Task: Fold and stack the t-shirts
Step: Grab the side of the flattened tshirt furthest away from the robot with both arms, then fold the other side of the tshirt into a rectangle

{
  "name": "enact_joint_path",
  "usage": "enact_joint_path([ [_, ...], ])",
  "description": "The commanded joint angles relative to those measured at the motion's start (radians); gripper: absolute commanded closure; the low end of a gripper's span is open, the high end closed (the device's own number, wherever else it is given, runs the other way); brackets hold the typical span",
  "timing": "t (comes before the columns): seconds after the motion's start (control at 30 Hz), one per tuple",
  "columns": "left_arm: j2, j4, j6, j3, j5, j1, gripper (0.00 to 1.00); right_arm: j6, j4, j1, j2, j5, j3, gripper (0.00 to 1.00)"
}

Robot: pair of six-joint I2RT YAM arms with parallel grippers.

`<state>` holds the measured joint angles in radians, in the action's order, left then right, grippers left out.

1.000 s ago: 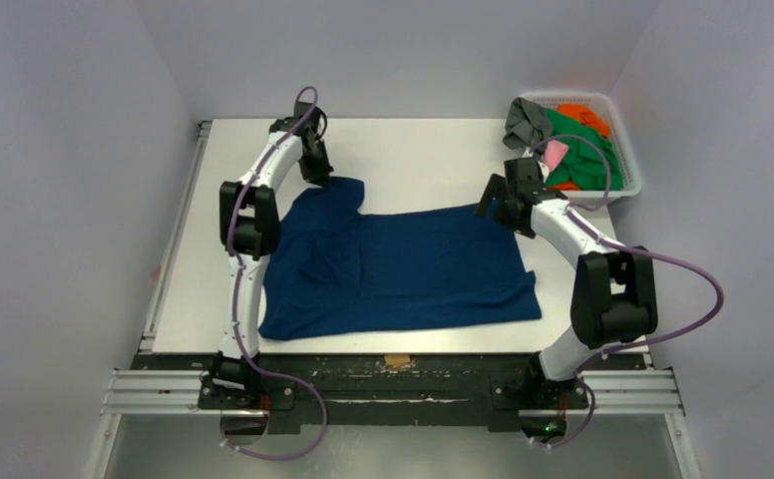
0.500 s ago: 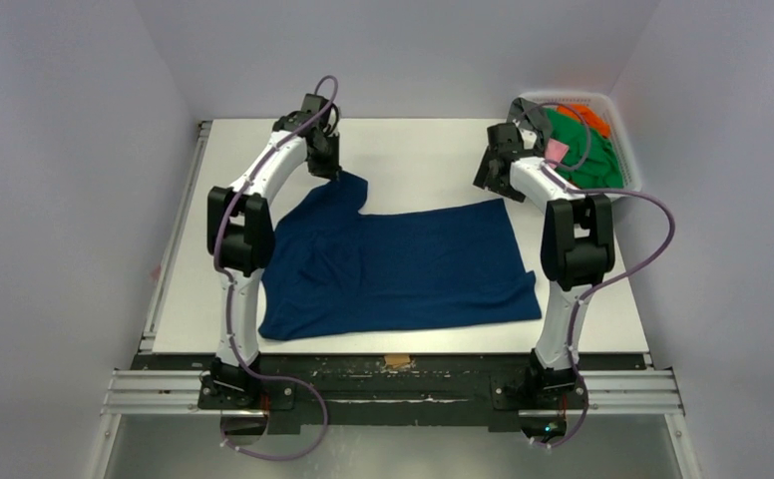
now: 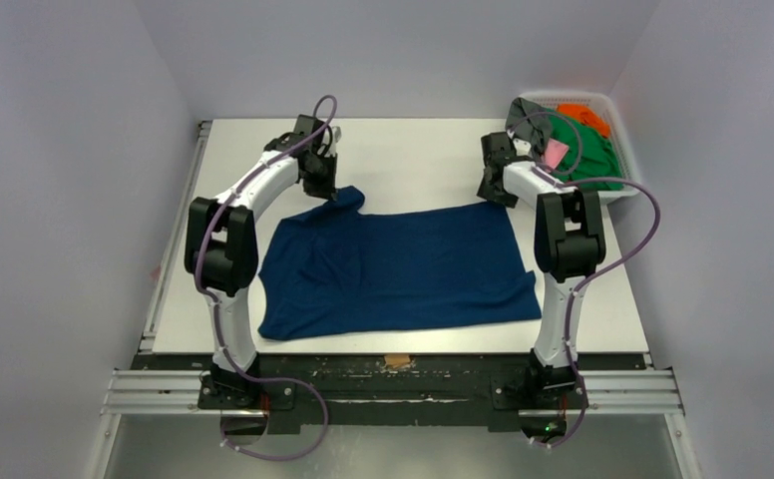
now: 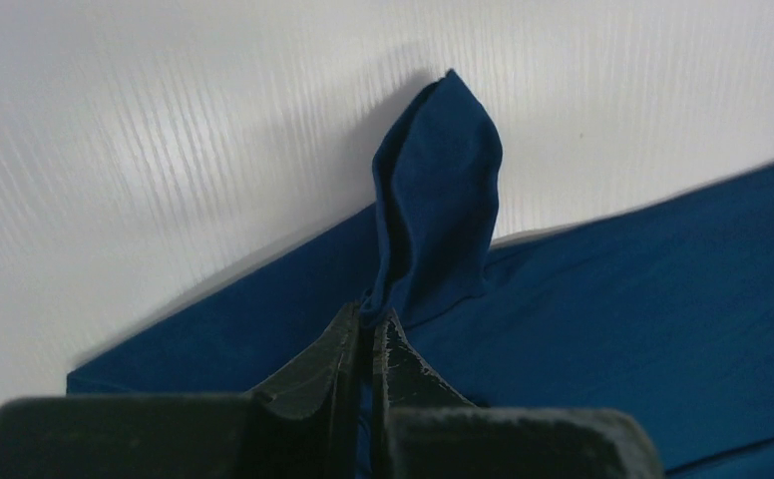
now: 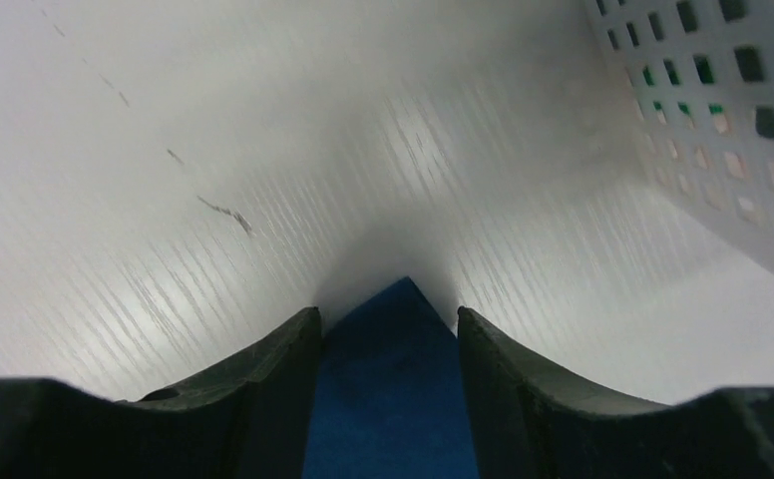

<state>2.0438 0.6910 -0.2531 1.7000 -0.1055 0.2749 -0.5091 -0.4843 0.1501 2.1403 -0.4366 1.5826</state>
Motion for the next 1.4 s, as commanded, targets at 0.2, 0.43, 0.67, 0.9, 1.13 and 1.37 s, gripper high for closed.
enact_joint_path([
  [0.2,-0.203,-0.093,0.108,-0.123,-0.066,0.016,1.0,0.047,0.035,-0.001,-0.131,-0.026,-0.099,0.9],
  [0.43,-0.368,-0.11,0.192,-0.289,-0.098,0.022,1.0,0.101,0.086,-0.001,-0.274,0.015,-0.201,1.0],
  [0.67,-0.545,-0.094,0.198,-0.462,-0.174,0.041,1.0,0.084,0.104,0.009,-0.446,0.072,-0.384,1.0],
  [0.9,-0.709,-0.109,0.115,-0.636,-0.163,0.072,1.0,0.068,0.084,0.011,-0.58,0.095,-0.477,1.0],
  [1.13,-0.872,-0.066,0.009,-0.759,-0.067,0.093,1.0,0.065,0.039,0.01,-0.649,0.1,-0.523,1.0],
  [1.37,-1.032,-0.068,-0.065,-0.871,-0.035,0.142,1.0,0.062,-0.005,0.011,-0.721,0.082,-0.566,1.0],
])
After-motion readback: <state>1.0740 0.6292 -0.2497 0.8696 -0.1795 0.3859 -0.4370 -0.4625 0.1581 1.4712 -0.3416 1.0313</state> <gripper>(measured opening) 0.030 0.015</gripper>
